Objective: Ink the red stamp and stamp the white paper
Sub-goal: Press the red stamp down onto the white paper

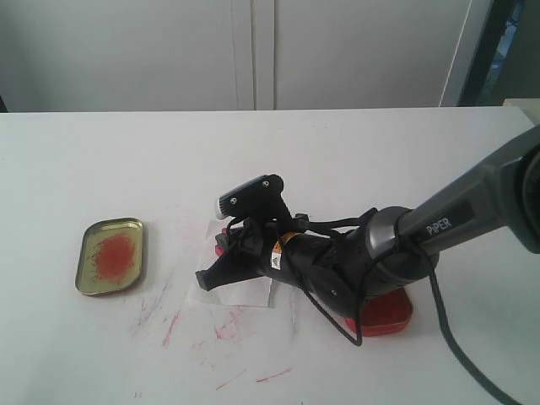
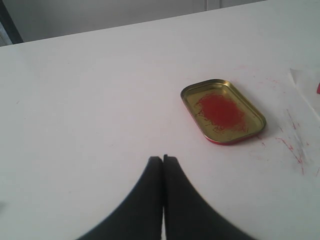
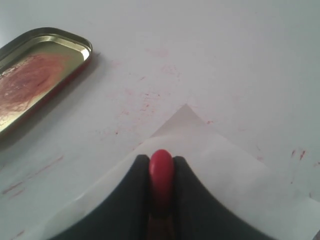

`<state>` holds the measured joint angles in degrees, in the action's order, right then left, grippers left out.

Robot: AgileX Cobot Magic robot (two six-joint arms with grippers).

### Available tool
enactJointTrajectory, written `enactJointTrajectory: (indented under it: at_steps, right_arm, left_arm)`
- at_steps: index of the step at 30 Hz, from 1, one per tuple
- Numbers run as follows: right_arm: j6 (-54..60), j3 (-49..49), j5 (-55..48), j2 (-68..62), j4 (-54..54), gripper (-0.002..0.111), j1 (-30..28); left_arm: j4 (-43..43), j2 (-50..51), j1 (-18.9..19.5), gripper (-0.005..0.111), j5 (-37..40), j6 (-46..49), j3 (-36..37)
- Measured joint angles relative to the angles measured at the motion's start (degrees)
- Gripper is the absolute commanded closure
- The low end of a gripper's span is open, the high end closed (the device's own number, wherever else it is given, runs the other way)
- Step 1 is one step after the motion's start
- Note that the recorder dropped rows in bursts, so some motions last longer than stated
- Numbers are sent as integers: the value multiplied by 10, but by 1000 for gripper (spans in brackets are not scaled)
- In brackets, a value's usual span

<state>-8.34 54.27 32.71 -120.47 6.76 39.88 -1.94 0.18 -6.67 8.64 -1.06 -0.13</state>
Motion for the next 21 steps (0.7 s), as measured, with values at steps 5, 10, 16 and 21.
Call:
enactJointTrajectory:
  at_steps: [5, 10, 16, 21]
  right_arm:
    - [0, 0, 8, -5, -4, 108, 0]
    - [0, 0, 8, -5, -4, 108, 0]
    - [0, 0, 9, -5, -5, 108, 0]
    - [1, 0, 9, -5, -5, 108, 0]
  left_arm:
    - [0, 0, 0, 107, 0, 0, 0]
    - [0, 0, 0, 107, 0, 0, 0]
    - [0, 0, 0, 107, 0, 0, 0]
    - [0, 0, 0, 107, 0, 0, 0]
